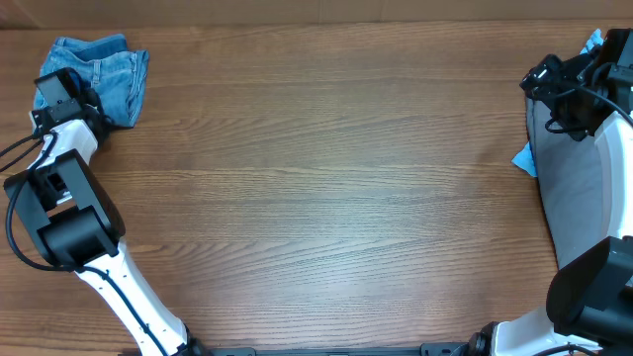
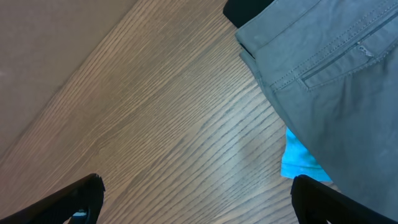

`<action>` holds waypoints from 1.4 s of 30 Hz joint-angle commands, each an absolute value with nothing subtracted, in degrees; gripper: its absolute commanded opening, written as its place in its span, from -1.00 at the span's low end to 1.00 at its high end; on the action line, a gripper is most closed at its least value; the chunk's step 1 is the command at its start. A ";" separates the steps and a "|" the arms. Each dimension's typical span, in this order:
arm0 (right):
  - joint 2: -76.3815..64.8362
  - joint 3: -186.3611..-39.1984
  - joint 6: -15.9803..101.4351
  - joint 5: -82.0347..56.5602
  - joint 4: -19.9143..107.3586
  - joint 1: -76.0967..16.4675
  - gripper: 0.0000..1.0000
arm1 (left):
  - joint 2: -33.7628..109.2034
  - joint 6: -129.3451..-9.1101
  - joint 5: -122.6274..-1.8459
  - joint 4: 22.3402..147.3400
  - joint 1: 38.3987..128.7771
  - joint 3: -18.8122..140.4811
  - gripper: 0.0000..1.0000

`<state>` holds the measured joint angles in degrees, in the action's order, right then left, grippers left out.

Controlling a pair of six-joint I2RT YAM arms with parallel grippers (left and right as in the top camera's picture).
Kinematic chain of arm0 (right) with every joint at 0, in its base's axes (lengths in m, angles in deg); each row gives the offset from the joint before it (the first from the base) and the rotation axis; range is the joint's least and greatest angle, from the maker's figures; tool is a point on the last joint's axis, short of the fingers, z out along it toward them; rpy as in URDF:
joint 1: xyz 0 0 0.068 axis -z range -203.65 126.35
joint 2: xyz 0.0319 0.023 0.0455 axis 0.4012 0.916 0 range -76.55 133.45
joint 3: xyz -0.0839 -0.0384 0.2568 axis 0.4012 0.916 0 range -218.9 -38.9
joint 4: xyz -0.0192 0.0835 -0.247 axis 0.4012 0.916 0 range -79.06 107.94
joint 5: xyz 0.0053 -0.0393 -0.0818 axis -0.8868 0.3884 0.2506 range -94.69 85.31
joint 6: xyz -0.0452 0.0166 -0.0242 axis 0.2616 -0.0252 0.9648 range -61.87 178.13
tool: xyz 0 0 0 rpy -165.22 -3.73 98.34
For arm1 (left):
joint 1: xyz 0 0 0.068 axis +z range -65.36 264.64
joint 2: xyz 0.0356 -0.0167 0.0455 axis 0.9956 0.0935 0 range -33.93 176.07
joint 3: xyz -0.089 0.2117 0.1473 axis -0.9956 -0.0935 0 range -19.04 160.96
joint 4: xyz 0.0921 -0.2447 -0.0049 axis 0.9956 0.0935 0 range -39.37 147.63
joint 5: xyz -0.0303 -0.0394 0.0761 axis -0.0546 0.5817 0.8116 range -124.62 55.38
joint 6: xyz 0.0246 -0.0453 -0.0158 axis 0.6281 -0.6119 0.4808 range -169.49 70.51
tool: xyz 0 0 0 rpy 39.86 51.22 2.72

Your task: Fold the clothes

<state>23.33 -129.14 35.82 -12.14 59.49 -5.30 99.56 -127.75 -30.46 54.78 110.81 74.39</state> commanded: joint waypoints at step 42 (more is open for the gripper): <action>23.44 -130.10 35.56 -11.76 59.23 -5.26 1.00 | 108.83 -95.69 -38.65 41.81 108.01 74.67 0.33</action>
<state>23.33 -129.14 35.82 -12.14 59.49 -5.30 105.12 -99.31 -39.18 40.13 106.85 76.05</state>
